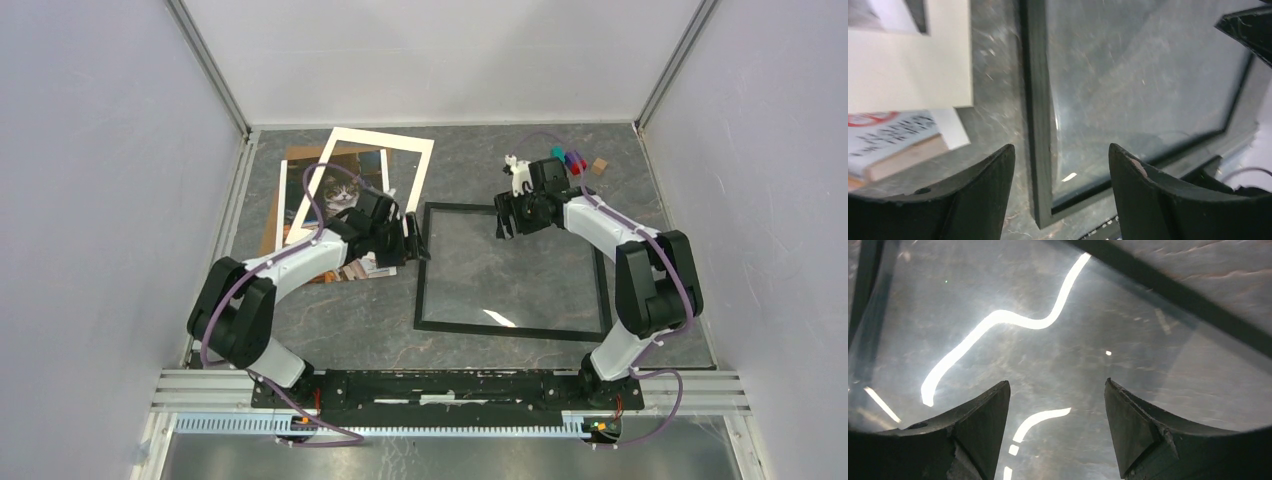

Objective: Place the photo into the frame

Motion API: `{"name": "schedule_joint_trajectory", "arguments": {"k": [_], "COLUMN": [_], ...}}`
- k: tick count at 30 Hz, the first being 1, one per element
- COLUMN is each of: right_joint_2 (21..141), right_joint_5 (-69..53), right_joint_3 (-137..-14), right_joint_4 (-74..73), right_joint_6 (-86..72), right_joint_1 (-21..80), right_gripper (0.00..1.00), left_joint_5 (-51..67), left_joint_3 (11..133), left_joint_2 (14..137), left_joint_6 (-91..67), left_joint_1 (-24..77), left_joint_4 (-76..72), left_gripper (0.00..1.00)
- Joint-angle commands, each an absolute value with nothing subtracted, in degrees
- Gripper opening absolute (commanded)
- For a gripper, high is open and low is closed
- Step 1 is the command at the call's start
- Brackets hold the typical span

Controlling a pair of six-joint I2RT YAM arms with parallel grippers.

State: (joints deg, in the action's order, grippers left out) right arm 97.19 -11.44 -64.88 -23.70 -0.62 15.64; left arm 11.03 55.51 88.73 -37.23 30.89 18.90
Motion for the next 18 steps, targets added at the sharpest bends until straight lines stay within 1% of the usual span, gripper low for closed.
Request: {"name": "schedule_joint_trajectory", "arguments": {"k": [1, 6, 8, 11, 14, 18], "right_joint_2": [93.6, 93.0, 93.0, 92.9, 92.7, 92.3], "right_joint_5": [-21.9, -20.6, -20.7, -20.3, -20.0, -19.8], "right_joint_3": [-60.7, -59.8, -59.5, -58.6, -57.8, -57.1], "right_joint_4": [-18.6, -18.3, -18.3, -18.4, -18.4, -18.5], "right_joint_6": [-4.3, -4.4, -4.2, -4.0, -4.0, -3.8], "right_joint_1": [15.8, 15.8, 15.7, 15.6, 15.4, 15.2], "right_gripper": [0.75, 0.75, 0.75, 0.75, 0.75, 0.75], "left_joint_5": [24.9, 28.3, 29.9, 29.0, 23.1, 13.1], "left_joint_3": [47.5, 41.7, 40.7, 40.7, 41.5, 44.1], "left_joint_2": [86.1, 86.6, 88.4, 90.5, 91.1, 89.6], "left_joint_6": [-44.3, -48.7, -50.1, -50.6, -50.1, -45.5], "left_joint_1": [31.7, 32.6, 32.9, 33.6, 33.7, 33.8], "left_joint_4": [9.0, 0.4, -3.9, -5.5, -0.6, 10.0], "left_gripper": [0.74, 0.75, 0.75, 0.73, 0.73, 0.65]}}
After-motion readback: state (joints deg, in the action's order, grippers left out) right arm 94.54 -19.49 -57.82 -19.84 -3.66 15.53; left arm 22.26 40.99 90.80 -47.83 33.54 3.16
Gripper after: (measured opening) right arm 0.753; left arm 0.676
